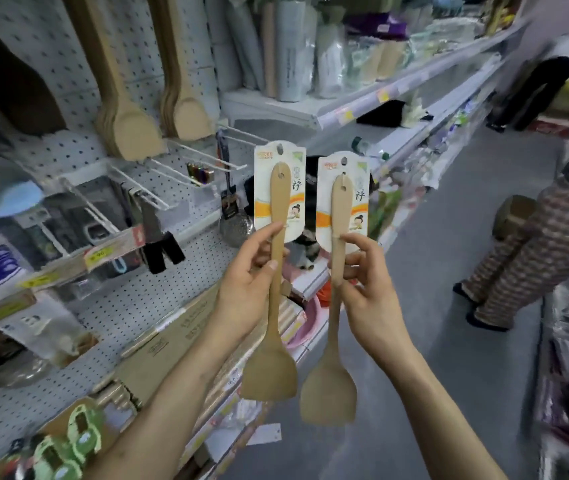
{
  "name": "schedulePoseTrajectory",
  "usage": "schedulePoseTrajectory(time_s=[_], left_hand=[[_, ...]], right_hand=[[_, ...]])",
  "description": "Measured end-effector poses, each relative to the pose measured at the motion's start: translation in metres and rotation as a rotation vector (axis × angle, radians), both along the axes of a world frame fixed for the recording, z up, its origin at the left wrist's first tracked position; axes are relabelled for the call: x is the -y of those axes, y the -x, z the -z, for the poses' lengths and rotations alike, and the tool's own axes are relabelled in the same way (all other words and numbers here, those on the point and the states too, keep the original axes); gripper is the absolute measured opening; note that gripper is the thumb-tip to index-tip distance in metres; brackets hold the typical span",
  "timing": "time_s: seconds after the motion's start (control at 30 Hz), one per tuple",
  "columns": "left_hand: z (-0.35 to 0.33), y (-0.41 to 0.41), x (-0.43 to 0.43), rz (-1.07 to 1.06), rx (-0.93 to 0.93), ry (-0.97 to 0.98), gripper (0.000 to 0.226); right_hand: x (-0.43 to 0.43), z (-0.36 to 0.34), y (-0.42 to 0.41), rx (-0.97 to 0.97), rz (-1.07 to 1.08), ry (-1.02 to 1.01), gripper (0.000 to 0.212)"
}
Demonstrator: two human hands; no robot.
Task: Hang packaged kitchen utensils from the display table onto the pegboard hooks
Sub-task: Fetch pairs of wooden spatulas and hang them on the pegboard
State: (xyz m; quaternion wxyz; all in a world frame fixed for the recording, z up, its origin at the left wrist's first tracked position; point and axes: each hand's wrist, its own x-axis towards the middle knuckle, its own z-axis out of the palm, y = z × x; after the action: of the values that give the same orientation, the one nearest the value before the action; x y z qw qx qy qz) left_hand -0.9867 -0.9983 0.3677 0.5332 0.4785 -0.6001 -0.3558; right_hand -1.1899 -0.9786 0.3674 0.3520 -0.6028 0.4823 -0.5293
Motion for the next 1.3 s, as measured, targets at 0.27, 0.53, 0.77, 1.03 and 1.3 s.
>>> schedulePoseTrajectory(time_s=[0.27,0.53,0.77,1.03,1.3], left_hand=[[-0.040,0.026,0.038,-0.333,0.025,0.073,0.060],[-0.088,0.012,0.089,-0.506,0.110,0.143,0.064],[-0.124,0.000,0.145,-0.567,0.192,0.213,0.067],[-0.165,-0.007,0.166,-0.716,0.239,0.296,0.067],[-0.209,-0.018,0.158,-0.813,0.234,0.379,0.068]], right_hand=[[0.114,-0.045,0.028,-0.058,-0.365,0.117,0.062],[0.215,-0.084,-0.003,-0.026,-0.557,0.243,0.074],[0.285,-0.123,-0.028,0.044,-0.646,0.325,0.081],[0.335,-0.168,-0.050,0.065,-0.789,0.395,0.087],[0.355,-0.204,-0.071,0.102,-0.857,0.473,0.086]])
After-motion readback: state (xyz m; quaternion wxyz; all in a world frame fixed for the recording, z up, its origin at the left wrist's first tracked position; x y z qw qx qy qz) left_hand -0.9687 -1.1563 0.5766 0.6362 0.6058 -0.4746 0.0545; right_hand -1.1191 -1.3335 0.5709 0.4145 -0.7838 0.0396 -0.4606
